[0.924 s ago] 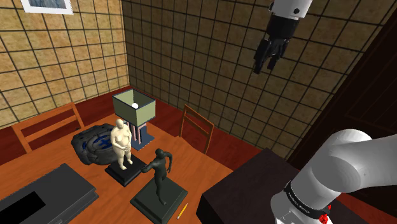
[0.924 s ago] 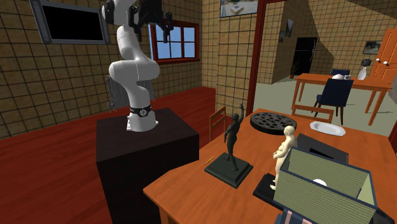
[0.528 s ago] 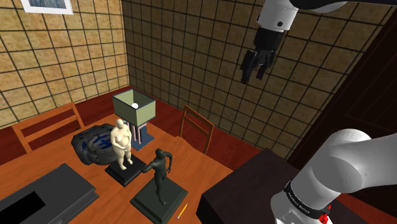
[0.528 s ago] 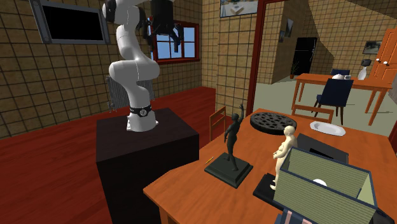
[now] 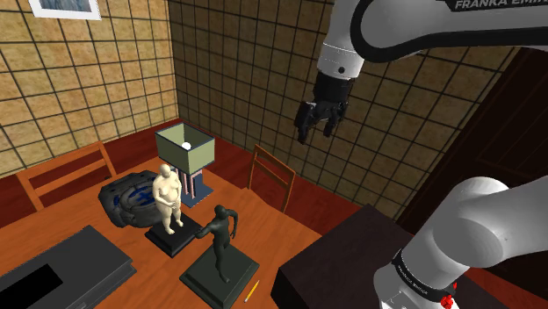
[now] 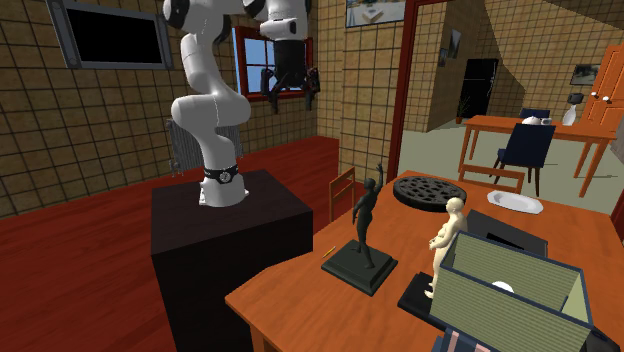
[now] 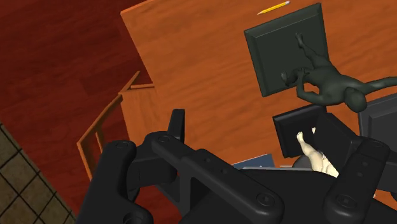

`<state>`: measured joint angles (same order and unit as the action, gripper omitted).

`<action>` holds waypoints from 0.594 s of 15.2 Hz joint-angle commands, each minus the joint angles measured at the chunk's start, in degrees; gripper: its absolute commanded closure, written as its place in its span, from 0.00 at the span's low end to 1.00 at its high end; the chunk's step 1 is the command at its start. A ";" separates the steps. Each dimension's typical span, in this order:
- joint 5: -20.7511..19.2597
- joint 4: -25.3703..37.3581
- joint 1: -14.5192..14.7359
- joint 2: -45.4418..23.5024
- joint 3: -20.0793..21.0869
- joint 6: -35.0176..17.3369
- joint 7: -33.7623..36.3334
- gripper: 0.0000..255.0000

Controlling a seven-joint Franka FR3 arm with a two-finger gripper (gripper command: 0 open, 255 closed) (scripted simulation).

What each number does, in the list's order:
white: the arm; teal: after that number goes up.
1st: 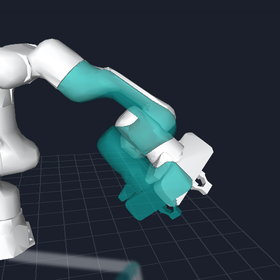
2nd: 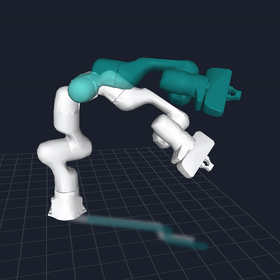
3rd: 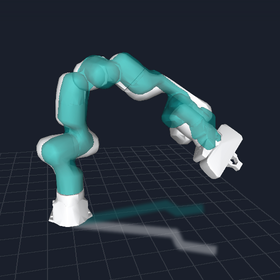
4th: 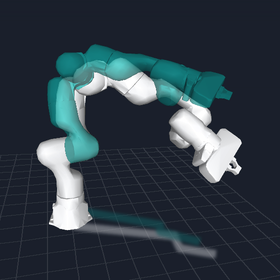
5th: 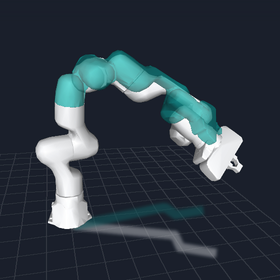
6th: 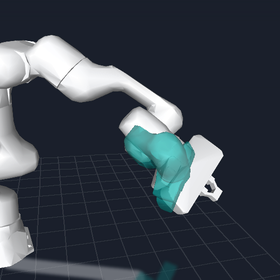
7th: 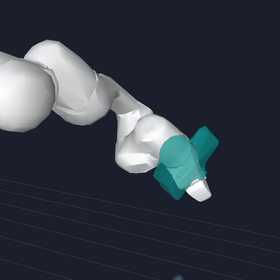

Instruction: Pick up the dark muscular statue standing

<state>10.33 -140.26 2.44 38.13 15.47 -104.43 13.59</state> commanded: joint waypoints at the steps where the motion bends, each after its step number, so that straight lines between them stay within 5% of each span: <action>1: 1.22 -0.52 0.25 -2.47 1.83 -3.19 2.09 0.00; 9: 4.34 -0.12 1.03 -14.86 10.26 -16.10 11.64 0.00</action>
<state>14.54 -140.52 3.55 25.14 24.76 -118.60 24.08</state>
